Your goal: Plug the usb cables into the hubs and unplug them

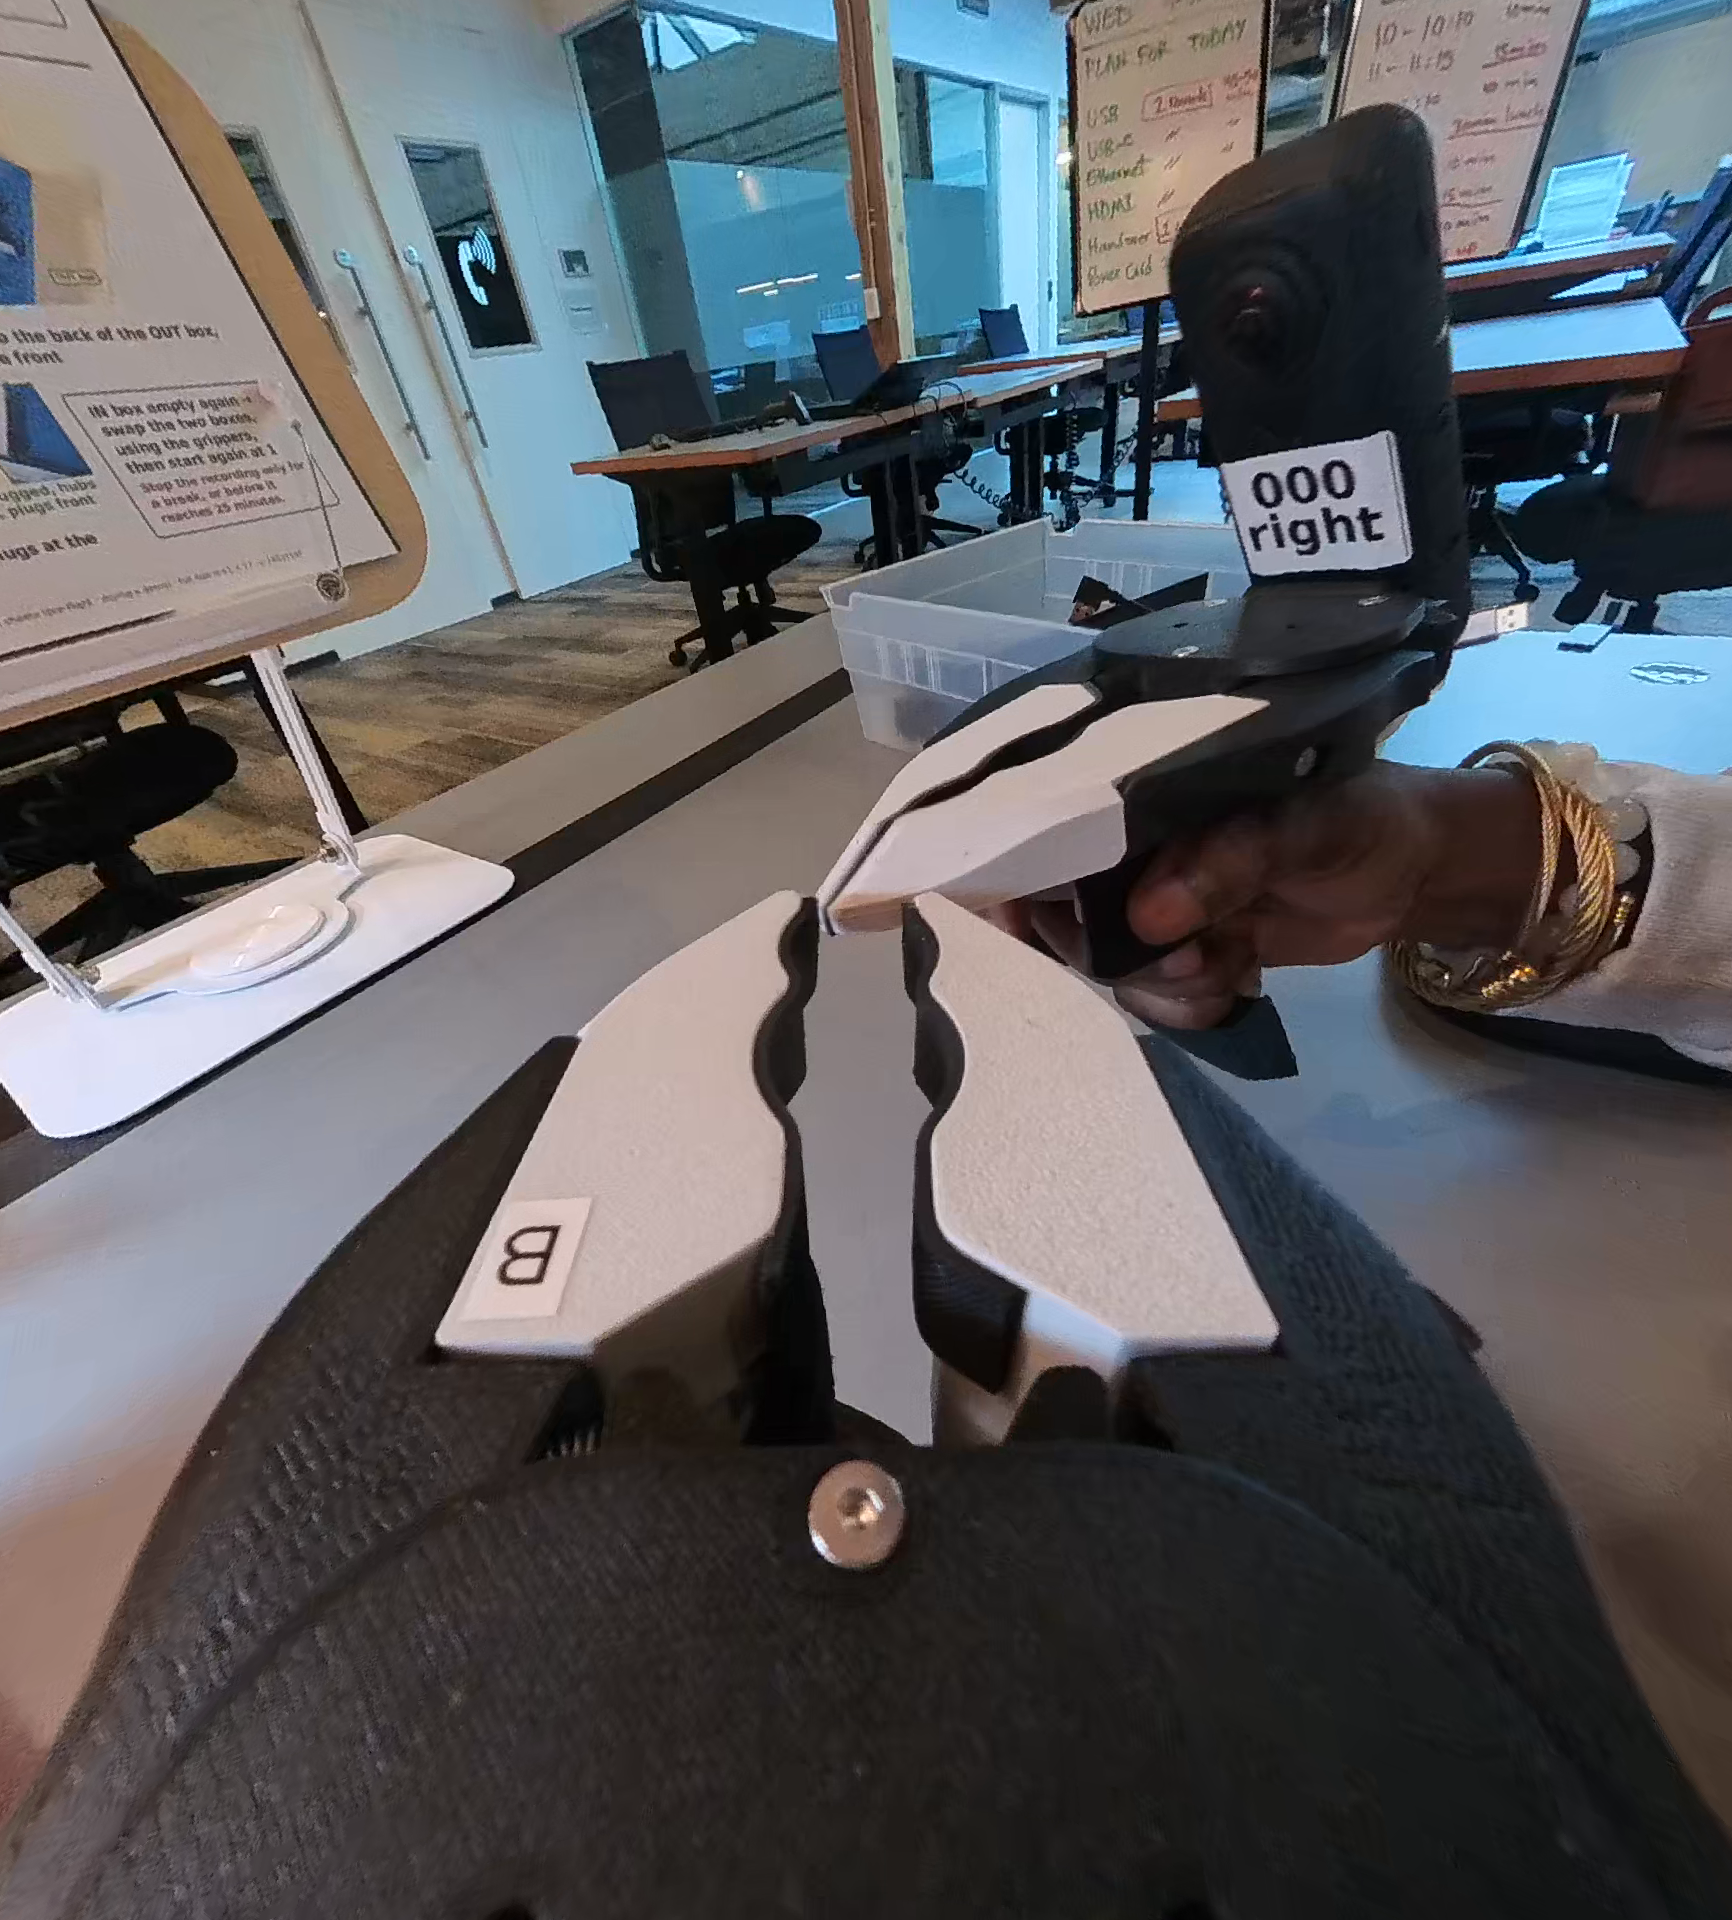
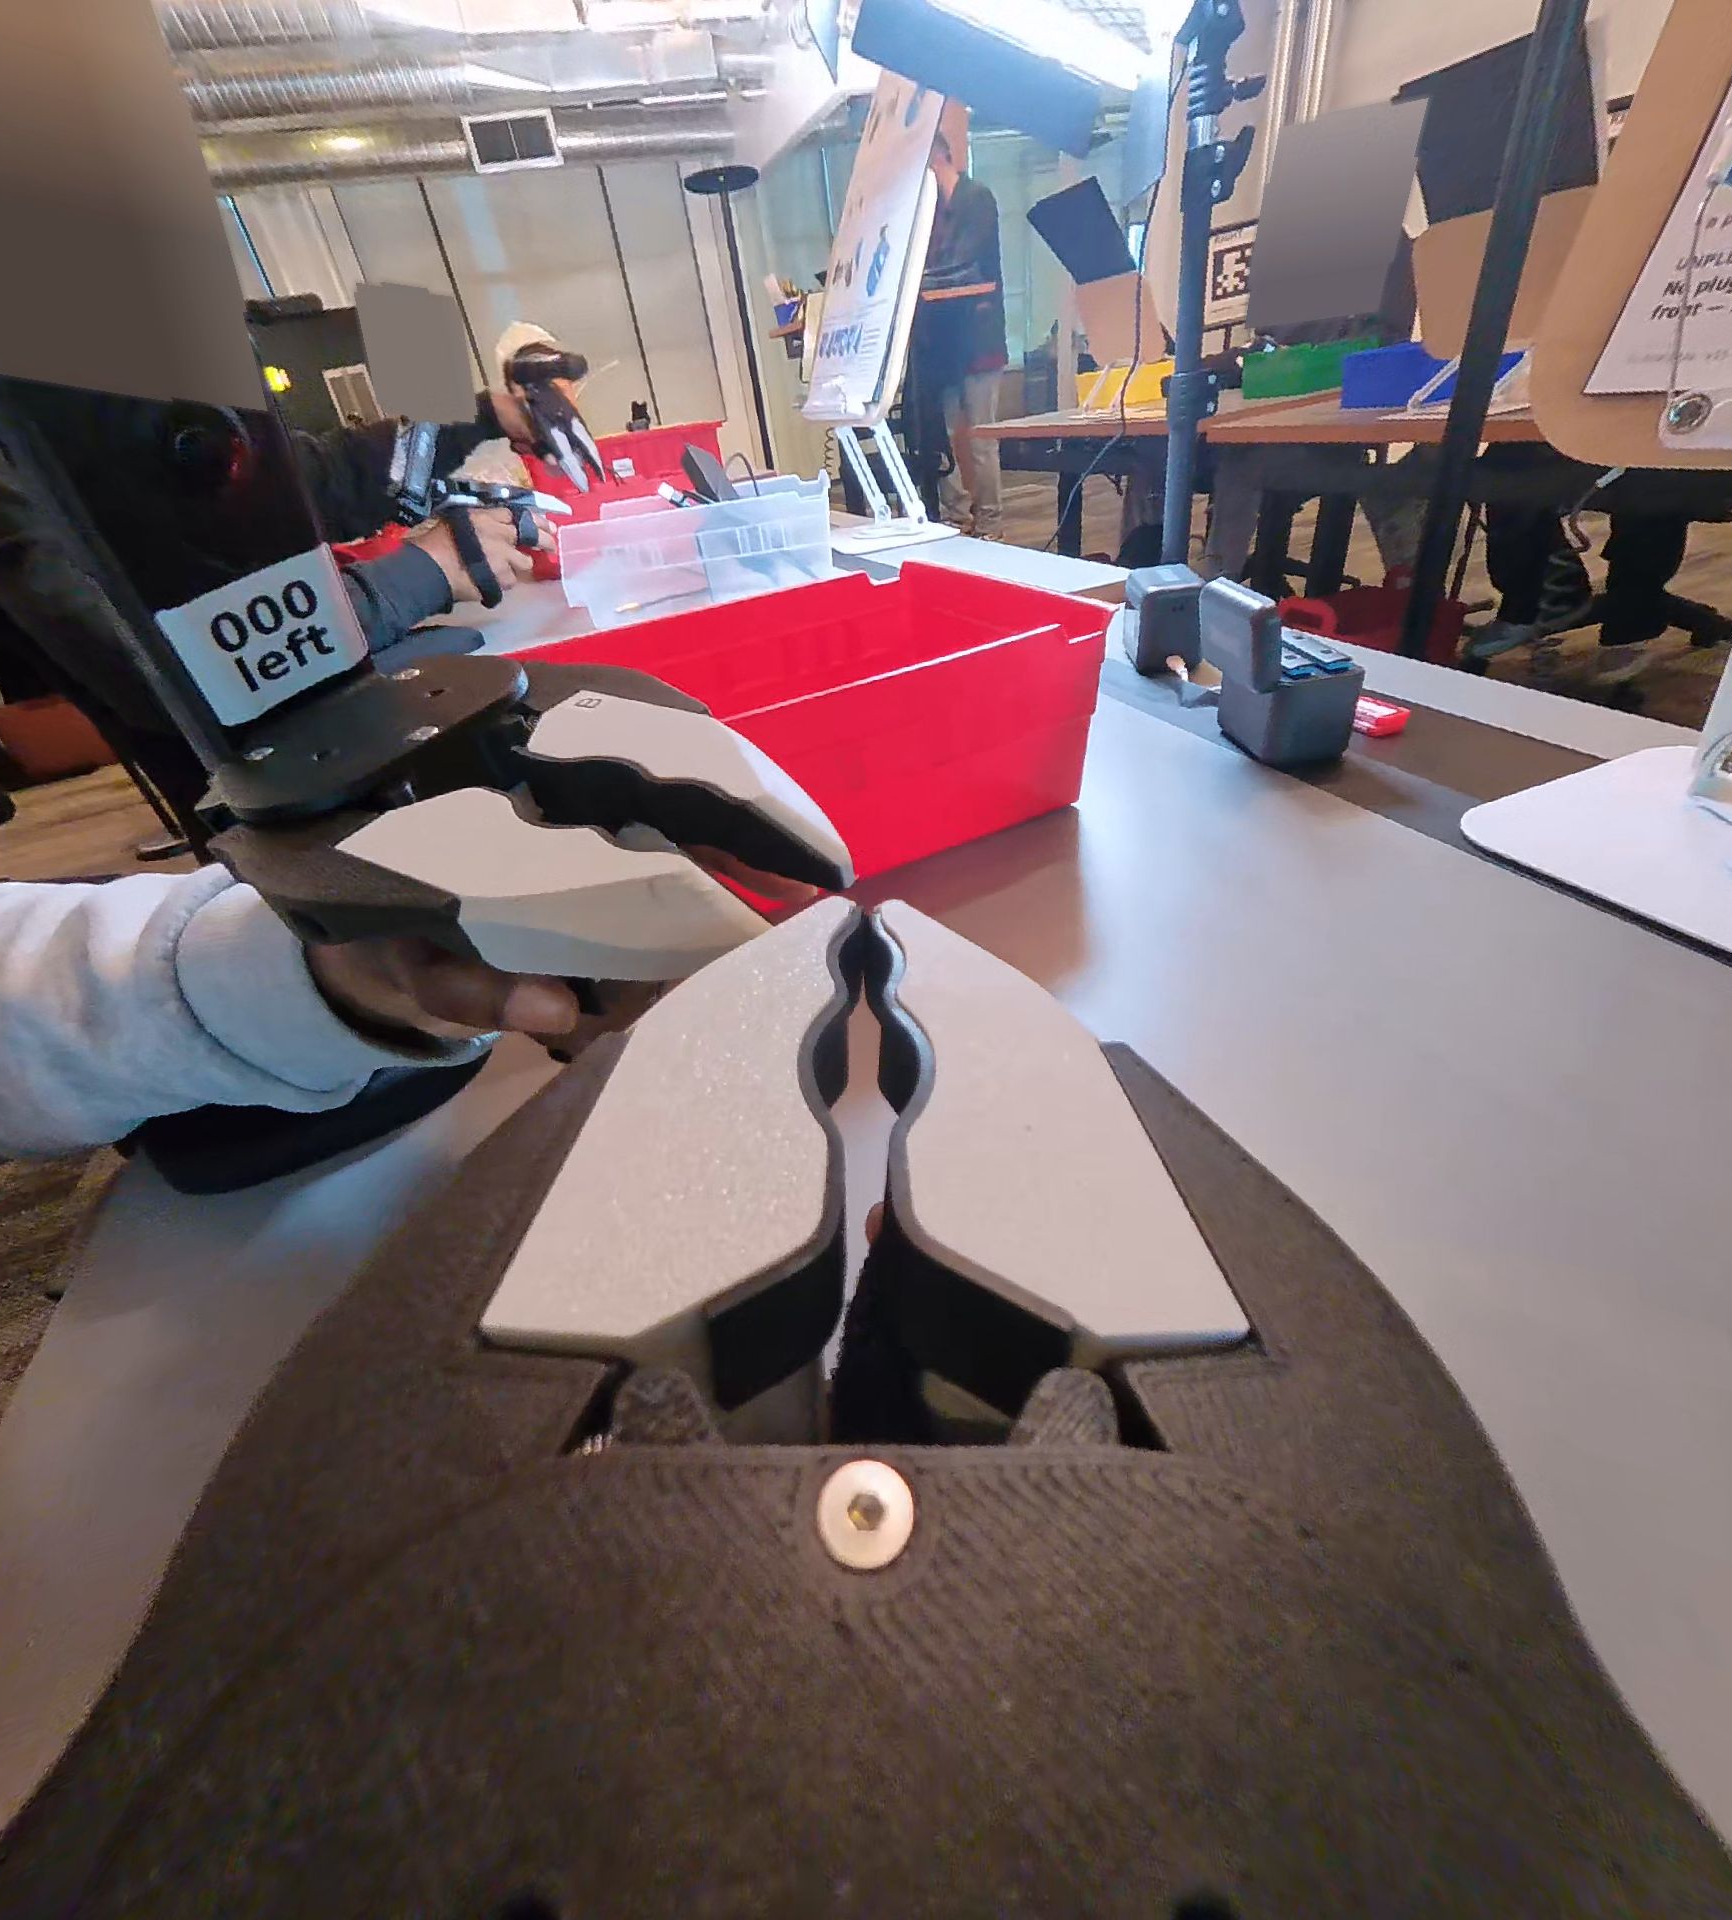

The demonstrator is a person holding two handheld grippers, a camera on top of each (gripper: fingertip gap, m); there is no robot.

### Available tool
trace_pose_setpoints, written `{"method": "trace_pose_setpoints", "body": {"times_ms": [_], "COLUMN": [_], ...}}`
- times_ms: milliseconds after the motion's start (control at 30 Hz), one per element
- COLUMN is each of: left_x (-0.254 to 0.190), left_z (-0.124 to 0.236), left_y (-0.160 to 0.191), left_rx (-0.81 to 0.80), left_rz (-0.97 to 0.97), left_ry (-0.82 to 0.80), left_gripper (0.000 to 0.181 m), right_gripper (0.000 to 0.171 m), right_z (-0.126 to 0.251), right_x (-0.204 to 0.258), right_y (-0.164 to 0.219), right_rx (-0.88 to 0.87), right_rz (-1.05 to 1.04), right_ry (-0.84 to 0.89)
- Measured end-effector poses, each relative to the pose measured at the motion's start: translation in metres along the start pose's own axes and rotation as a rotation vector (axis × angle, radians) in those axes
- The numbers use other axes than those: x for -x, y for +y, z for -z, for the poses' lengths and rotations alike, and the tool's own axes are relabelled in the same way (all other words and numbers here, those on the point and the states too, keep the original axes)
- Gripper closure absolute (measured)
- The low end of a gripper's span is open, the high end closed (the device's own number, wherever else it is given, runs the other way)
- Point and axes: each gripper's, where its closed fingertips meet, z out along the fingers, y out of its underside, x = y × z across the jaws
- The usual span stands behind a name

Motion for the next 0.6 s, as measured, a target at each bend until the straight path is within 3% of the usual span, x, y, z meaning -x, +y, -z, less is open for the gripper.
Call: {"method": "trace_pose_setpoints", "body": {"times_ms": [400, 433, 467, 600], "left_x": [-0.003, -0.002, -0.001, 0.01], "left_z": [0.003, 0.005, 0.007, 0.013], "left_y": [-0.015, -0.017, -0.019, -0.024], "left_rx": [-0.065, -0.075, -0.083, -0.108], "left_rz": [-0.1, -0.104, -0.096, -0.024], "left_ry": [-0.05, -0.054, -0.057, -0.073], "left_gripper": [0.172, 0.172, 0.172, 0.172], "right_gripper": [0.171, 0.167, 0.145, 0.118], "right_z": [0.003, 0.006, 0.01, 0.021], "right_x": [0.003, -0.001, -0.006, -0.025], "right_y": [-0.015, -0.019, -0.021, -0.016], "right_rx": [-0.03, -0.047, -0.062, -0.019], "right_rz": [0.069, 0.073, 0.076, 0.11], "right_ry": [0.047, 0.069, 0.096, 0.177]}}
